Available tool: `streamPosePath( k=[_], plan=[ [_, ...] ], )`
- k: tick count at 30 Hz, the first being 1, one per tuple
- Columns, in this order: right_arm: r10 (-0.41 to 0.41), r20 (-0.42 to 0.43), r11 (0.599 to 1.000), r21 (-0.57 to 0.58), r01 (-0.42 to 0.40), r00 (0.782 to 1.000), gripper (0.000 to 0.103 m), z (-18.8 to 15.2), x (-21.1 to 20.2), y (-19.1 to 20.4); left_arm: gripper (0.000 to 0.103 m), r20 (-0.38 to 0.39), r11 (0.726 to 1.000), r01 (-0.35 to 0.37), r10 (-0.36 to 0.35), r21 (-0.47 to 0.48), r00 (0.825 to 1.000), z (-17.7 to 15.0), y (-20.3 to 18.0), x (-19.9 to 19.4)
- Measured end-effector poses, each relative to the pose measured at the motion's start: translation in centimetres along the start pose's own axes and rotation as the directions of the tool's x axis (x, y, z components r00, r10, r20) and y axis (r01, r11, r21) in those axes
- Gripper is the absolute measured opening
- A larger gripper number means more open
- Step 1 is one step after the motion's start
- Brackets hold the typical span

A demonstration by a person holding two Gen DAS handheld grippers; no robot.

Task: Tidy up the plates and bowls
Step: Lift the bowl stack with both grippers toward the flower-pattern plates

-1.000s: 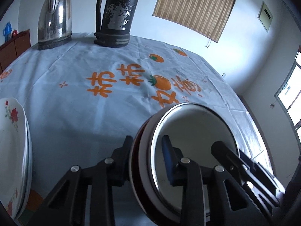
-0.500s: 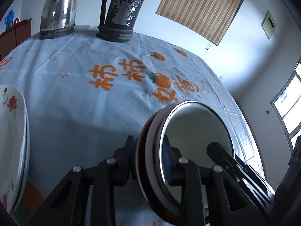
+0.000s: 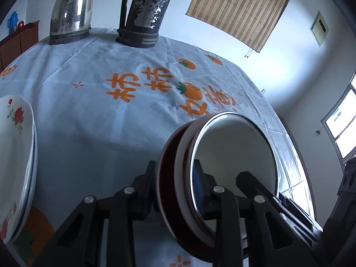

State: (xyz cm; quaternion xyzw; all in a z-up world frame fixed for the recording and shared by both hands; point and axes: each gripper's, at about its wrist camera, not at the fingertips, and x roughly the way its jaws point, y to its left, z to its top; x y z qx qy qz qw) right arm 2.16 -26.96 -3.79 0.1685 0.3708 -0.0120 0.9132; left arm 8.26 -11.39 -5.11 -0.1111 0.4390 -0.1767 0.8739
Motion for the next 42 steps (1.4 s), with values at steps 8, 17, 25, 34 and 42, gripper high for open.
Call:
streamPosePath(
  k=[8, 17, 25, 34, 42],
  plan=[
    [-0.013, 0.034, 1.000, 0.014, 0.013, 0.999, 0.029, -0.1, -1.2, -0.3, 0.030, 0.025, 0.999, 0.006, -0.008, 0.046, 1.000, -0.4, -1.1, -1.2],
    [-0.006, 0.037, 1.000, 0.029, 0.005, 0.999, 0.026, -0.2, -1.8, -0.6, 0.030, 0.013, 0.999, 0.012, -0.012, 0.046, 1.000, -0.7, -1.1, -1.5],
    [0.022, 0.059, 0.998, 0.055, -0.025, 0.998, 0.026, -0.5, -2.8, -0.7, 0.030, 0.063, 0.995, -0.028, 0.022, 0.097, 0.998, -0.9, -1.9, -2.8],
    [0.008, 0.078, 0.998, 0.066, -0.014, 0.997, 0.026, -1.2, -3.7, -0.2, 0.030, 0.068, 0.995, -0.026, 0.019, 0.100, 0.997, -1.1, -1.7, -3.4],
    [0.003, 0.104, 0.998, 0.063, -0.010, 0.995, 0.026, -2.3, -5.1, 0.8, 0.030, 0.091, 0.994, -0.028, 0.018, 0.110, 0.996, -1.8, -1.2, -5.0]
  ],
)
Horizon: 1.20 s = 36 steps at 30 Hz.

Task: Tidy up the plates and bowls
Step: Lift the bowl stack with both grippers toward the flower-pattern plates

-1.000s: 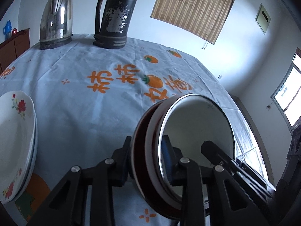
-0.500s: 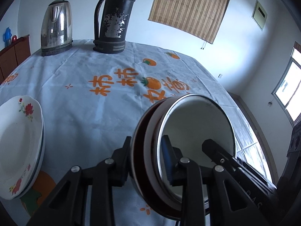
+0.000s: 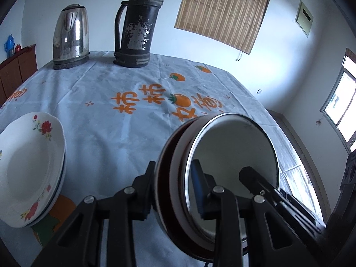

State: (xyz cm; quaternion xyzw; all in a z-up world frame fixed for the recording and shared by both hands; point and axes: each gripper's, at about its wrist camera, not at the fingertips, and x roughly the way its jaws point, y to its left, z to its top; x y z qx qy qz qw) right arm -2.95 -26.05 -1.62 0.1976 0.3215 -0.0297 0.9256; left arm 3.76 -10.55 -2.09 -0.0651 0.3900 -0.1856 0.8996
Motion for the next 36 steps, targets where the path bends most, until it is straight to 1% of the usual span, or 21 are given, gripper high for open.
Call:
streamPosePath(
  k=[9, 27, 36],
  plan=[
    [0.005, 0.005, 1.000, 0.017, -0.005, 1.000, 0.026, -1.0, -0.8, 0.4, 0.030, -0.006, 1.000, -0.003, 0.003, -0.006, 1.000, -0.7, 0.6, -0.7],
    [0.013, 0.014, 1.000, 0.025, -0.014, 1.000, 0.026, -2.6, -2.2, 1.3, 0.030, 0.007, 1.000, -0.016, 0.016, -0.005, 1.000, -2.2, 1.4, -2.7],
    [0.006, 0.012, 1.000, 0.014, -0.006, 1.000, 0.026, -3.8, -3.5, 2.5, 0.030, 0.019, 1.000, -0.014, 0.014, -0.016, 1.000, -2.8, 2.3, -4.1]
  ],
)
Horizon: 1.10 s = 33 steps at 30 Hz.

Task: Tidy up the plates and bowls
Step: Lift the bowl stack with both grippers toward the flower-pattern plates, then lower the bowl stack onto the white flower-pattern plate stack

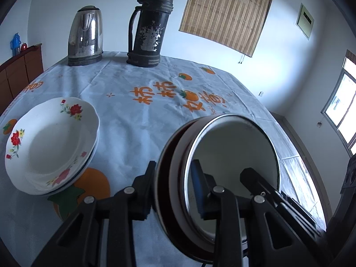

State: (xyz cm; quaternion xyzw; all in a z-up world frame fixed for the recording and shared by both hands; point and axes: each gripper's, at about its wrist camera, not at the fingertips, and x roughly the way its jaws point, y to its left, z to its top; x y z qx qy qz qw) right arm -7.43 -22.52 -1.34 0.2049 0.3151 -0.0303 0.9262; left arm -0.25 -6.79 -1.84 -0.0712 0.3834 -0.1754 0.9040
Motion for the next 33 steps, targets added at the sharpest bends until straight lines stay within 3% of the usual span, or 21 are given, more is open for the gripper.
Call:
streamPosePath(
  k=[33],
  plan=[
    [0.047, 0.029, 0.995, -0.091, -0.045, 0.998, 0.026, -0.5, -1.6, 8.7, 0.030, 0.081, 0.997, -0.023, 0.028, -0.069, 0.996, 0.8, 6.5, -5.7]
  ],
)
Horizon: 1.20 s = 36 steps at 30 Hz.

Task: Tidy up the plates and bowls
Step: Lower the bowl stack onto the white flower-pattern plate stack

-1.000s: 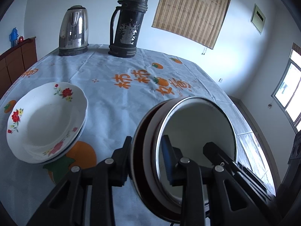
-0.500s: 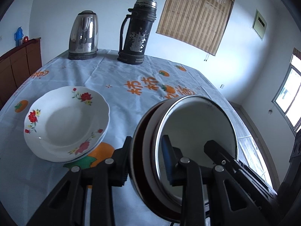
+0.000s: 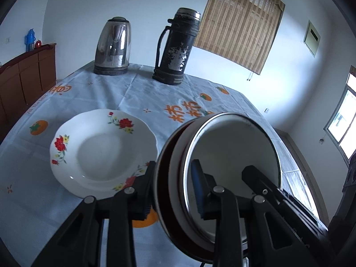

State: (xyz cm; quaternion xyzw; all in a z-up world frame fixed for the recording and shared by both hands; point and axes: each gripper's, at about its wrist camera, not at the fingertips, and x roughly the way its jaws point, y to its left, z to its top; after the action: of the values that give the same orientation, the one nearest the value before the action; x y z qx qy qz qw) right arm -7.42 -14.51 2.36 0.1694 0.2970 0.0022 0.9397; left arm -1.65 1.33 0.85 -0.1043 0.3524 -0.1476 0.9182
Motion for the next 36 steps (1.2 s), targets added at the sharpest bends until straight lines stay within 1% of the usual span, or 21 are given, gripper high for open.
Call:
streamPosePath(
  k=[15, 31, 36],
  plan=[
    [0.045, -0.014, 0.997, -0.058, -0.045, 0.999, 0.026, 0.5, 1.9, 5.0, 0.030, 0.038, 0.997, -0.041, 0.043, -0.061, 0.998, 1.7, 4.7, -1.1],
    [0.102, -0.060, 0.985, -0.131, -0.109, 0.993, 0.026, 1.3, 5.9, 11.7, 0.030, 0.061, 0.985, -0.104, 0.114, -0.137, 0.992, 3.4, 10.8, -1.6],
    [0.115, -0.071, 0.982, -0.145, -0.124, 0.991, 0.026, 1.4, 7.1, 13.3, 0.030, 0.064, 0.979, -0.123, 0.135, -0.160, 0.989, 4.0, 12.4, -1.4]
  ],
)
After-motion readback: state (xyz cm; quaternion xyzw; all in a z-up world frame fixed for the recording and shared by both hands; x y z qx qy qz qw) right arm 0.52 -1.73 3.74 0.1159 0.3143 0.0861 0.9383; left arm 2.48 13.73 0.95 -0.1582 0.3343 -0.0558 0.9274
